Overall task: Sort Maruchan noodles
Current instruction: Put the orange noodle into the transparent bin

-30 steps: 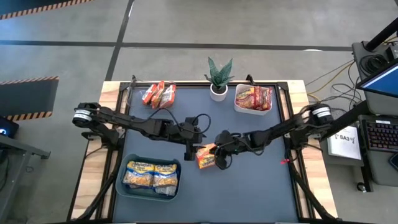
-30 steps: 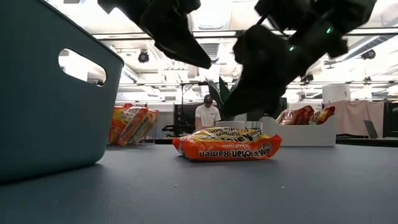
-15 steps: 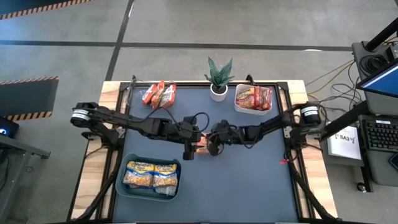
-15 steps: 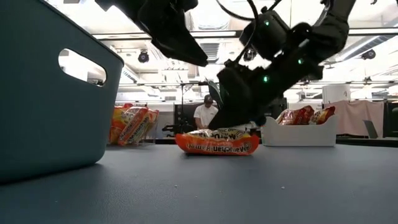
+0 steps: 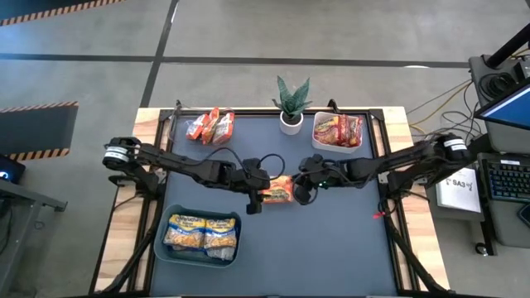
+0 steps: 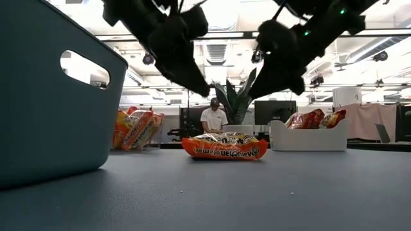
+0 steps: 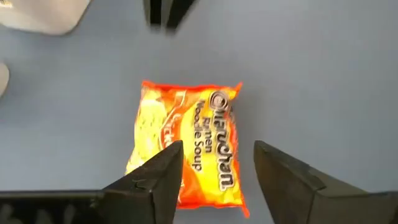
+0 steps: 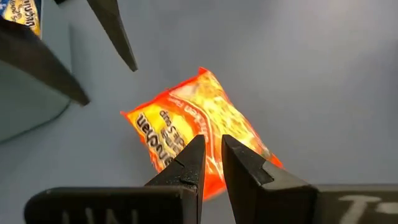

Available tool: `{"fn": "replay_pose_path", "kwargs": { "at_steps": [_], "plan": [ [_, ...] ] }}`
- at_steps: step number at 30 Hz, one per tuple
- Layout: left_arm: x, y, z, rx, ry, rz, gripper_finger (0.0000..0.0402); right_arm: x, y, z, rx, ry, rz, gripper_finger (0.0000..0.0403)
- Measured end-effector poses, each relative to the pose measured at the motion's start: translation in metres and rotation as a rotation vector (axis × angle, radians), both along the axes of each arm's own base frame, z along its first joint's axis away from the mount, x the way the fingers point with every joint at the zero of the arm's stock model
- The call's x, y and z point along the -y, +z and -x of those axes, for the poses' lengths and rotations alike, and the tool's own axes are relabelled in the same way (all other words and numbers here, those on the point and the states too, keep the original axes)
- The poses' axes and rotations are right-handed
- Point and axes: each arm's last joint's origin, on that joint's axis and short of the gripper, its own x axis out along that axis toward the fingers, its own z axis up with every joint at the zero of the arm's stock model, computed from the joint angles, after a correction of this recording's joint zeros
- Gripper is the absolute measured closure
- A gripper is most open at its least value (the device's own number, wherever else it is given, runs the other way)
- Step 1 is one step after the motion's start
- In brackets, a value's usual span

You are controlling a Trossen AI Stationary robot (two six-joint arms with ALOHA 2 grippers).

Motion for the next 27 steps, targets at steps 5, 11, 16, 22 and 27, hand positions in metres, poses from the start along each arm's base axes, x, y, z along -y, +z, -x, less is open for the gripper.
{"fn": "replay_pose_path", "kwargs": {
  "at_steps": [5,11,16,22,27],
  "plan": [
    [-0.008,-0.014,-0.001,-0.072,0.057,0.025,0.0280,-0.002,0.008,0.011,-0.012,-0.043,-0.065,0.0360],
    [-0.010,-0.023,0.001,-0.139,0.082,0.035,0.0382,-0.004,0.005,0.014,-0.042,-0.066,-0.199,0.0360],
    [-0.010,-0.023,0.000,-0.130,0.079,0.035,0.0389,-0.004,-0.010,0.021,-0.068,-0.084,-0.252,0.0356],
    [-0.009,-0.041,-0.006,-0.163,0.079,0.031,0.0400,-0.003,-0.027,0.027,-0.020,-0.068,-0.207,0.0344],
    [-0.009,-0.050,-0.008,-0.191,0.080,0.030,0.0401,-0.002,-0.032,0.031,-0.042,-0.079,-0.185,0.0346]
  ]
}}
